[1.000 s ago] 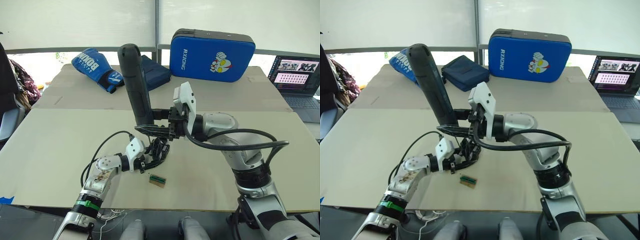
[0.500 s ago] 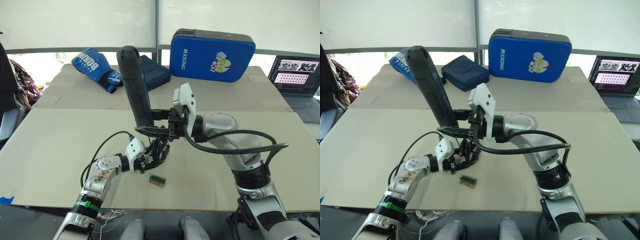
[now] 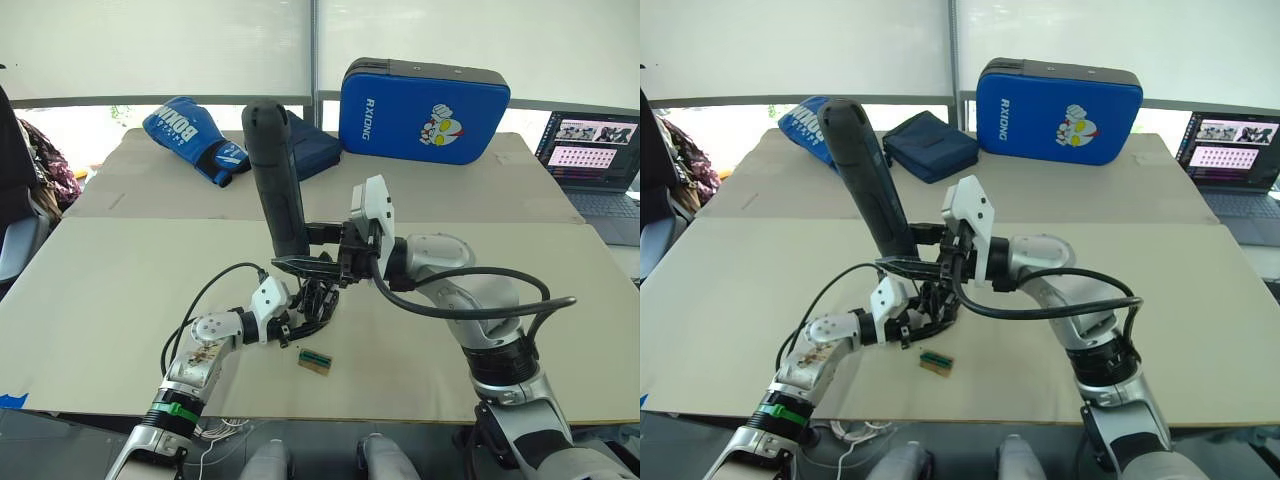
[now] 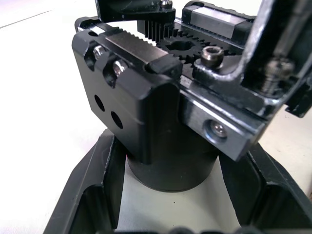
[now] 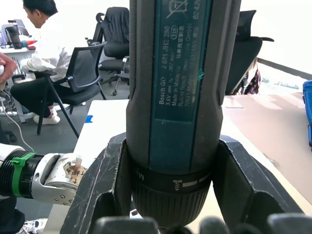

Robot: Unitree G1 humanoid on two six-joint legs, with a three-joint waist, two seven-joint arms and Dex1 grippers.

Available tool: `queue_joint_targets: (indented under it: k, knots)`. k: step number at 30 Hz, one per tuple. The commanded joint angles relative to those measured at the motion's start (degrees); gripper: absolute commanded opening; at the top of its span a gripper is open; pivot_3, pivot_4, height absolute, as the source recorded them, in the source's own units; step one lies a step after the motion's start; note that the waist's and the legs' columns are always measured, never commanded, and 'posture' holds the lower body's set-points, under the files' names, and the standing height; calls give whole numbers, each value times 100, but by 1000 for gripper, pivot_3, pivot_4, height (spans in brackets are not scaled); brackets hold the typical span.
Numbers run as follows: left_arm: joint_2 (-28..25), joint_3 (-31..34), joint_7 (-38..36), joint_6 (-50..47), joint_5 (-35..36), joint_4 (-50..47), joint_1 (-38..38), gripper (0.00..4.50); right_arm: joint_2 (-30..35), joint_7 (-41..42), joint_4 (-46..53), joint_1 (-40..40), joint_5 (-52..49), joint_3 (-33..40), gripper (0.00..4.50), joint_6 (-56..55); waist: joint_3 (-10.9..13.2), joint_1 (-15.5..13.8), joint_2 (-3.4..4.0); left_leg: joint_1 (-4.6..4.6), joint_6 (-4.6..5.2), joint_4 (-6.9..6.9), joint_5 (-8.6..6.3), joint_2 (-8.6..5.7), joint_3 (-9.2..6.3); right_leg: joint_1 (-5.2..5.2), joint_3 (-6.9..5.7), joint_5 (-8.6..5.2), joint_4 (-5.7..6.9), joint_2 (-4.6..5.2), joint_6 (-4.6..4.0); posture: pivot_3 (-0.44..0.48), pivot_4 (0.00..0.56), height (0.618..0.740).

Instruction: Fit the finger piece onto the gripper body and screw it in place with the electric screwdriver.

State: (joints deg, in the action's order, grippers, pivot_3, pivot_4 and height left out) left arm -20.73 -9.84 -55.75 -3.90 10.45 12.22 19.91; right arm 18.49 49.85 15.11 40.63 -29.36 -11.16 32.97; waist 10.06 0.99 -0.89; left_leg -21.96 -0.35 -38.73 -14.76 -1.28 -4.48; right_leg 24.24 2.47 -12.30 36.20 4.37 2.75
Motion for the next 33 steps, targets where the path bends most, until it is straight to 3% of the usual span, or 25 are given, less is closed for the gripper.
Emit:
queue_joint_targets:
  k: [1, 19, 33]
  knots:
    - [-53, -141, -103, -72, -62, 140, -165, 2282, -45, -6, -12, -25, 46, -3, 1915, -138, -1, 0, 0, 1, 0, 0, 0, 0, 0, 0, 0, 0, 0, 0, 0, 0, 150, 740]
    - [-47, -139, -92, 43, -70, 295, -155, 2282, -136, -23, -211, -364, 294, -243, 1915, -246, -51, 5, 1, 17, 0, 7, 0, 1, 1, -11, 1, -1, 0, -1, 0, 0, 150, 740]
    - [-52, -126, -99, 12, -63, 361, -75, 2282, -87, -199, -433, -623, 441, -374, 1915, -226, -85, 9, 1, 83, 0, 39, 0, 3, 7, -65, 2, -4, -15, -1, -2, 0, 150, 740]
